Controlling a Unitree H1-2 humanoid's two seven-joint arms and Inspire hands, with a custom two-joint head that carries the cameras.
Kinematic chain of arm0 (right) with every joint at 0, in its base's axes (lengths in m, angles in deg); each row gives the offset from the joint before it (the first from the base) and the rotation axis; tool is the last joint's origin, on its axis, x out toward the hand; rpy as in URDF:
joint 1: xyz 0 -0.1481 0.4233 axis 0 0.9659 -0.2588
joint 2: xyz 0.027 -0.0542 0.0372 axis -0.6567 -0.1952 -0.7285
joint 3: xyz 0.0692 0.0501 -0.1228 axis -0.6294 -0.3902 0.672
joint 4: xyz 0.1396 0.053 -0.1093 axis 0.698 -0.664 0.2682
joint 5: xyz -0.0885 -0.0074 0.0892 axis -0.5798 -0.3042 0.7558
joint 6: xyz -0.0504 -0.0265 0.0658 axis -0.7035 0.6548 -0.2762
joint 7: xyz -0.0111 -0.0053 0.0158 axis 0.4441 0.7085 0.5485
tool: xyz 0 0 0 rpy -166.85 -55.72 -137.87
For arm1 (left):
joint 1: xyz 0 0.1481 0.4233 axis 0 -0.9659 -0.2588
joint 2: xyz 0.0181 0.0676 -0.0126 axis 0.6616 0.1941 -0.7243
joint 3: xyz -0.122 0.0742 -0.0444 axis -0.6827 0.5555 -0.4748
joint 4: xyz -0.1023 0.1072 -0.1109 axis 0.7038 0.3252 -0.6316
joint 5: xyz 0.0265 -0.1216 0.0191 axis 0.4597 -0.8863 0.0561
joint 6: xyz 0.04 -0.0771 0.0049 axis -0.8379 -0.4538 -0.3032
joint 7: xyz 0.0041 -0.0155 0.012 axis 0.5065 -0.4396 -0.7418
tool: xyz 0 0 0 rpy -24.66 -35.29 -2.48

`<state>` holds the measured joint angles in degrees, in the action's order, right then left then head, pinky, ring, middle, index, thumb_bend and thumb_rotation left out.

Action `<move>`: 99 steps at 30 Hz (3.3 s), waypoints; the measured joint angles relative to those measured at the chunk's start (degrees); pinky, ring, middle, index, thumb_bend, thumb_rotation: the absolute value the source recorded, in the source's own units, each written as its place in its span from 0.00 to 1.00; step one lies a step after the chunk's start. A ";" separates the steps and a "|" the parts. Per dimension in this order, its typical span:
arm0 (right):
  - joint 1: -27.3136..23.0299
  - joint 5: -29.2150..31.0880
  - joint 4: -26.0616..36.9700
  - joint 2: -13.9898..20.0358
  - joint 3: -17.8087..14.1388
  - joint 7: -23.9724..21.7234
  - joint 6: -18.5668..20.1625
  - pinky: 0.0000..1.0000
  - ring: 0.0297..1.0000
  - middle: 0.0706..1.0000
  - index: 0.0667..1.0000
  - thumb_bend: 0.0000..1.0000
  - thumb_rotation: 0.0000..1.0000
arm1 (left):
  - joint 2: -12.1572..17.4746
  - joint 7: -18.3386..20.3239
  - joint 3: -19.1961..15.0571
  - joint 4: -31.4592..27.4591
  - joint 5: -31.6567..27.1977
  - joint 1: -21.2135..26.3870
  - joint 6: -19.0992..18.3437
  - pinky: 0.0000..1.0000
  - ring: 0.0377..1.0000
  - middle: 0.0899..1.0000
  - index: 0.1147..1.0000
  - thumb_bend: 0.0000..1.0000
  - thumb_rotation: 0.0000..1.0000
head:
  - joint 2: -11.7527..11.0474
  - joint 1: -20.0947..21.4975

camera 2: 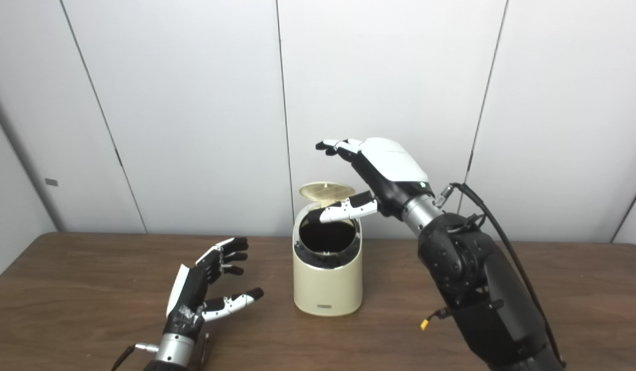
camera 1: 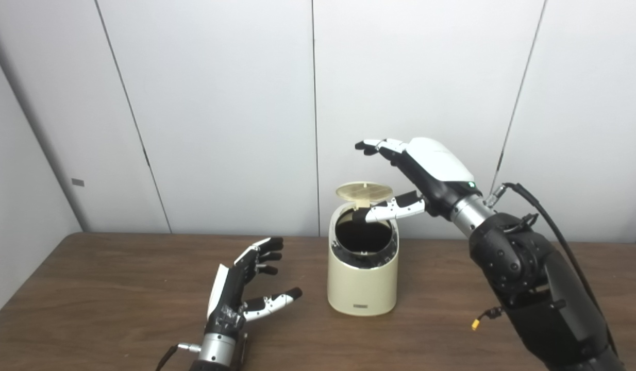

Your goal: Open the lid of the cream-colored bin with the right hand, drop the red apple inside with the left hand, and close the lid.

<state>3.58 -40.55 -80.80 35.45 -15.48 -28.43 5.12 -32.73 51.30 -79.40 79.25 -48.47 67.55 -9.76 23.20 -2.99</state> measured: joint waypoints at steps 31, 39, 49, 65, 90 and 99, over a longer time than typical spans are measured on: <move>3.63 -2.77 2.40 0.75 1.28 -0.35 -0.41 0.79 0.84 0.70 0.69 0.66 0.49 | -0.06 0.09 -0.64 -0.68 0.16 -0.23 -0.18 0.61 0.72 0.76 0.76 0.73 0.00 | 1.76 -0.09; 4.62 -3.13 3.30 1.27 1.38 -0.66 -0.27 0.84 0.84 0.68 0.68 0.67 0.45 | 0.00 0.20 -0.63 -1.33 0.48 -0.53 -0.98 0.63 0.73 0.76 0.76 0.72 0.00 | 2.20 -0.26; 6.38 -3.05 4.24 1.78 2.71 -2.29 -2.22 0.88 0.84 0.67 0.69 0.68 0.46 | 0.00 0.25 -0.63 -1.40 0.70 -0.56 -1.15 0.63 0.73 0.76 0.76 0.72 0.00 | 2.46 -0.44; 7.54 -3.25 4.24 1.20 4.69 -2.84 -4.55 0.83 0.83 0.67 0.69 0.67 0.45 | 0.04 0.30 -0.61 -1.70 0.90 -0.70 -2.28 0.63 0.73 0.76 0.76 0.72 0.01 | 2.99 -0.70; 9.64 -4.15 4.68 1.28 4.86 -3.09 -6.65 0.85 0.84 0.69 0.70 0.65 0.46 | 0.14 1.39 -0.63 -3.39 0.75 -1.82 -2.68 0.63 0.72 0.76 0.75 0.72 0.00 | 4.13 -0.18; 10.41 -4.30 4.87 1.55 4.72 -3.11 -6.61 0.83 0.84 0.69 0.70 0.66 0.45 | 0.13 1.98 -0.80 -3.53 0.52 -1.94 -3.06 0.63 0.73 0.76 0.75 0.71 0.00 | 4.57 -0.18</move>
<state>14.00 -44.86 -75.93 37.00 -10.76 -31.54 -1.50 -32.60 53.28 -80.20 75.72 -47.95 65.61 -12.82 27.77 -3.16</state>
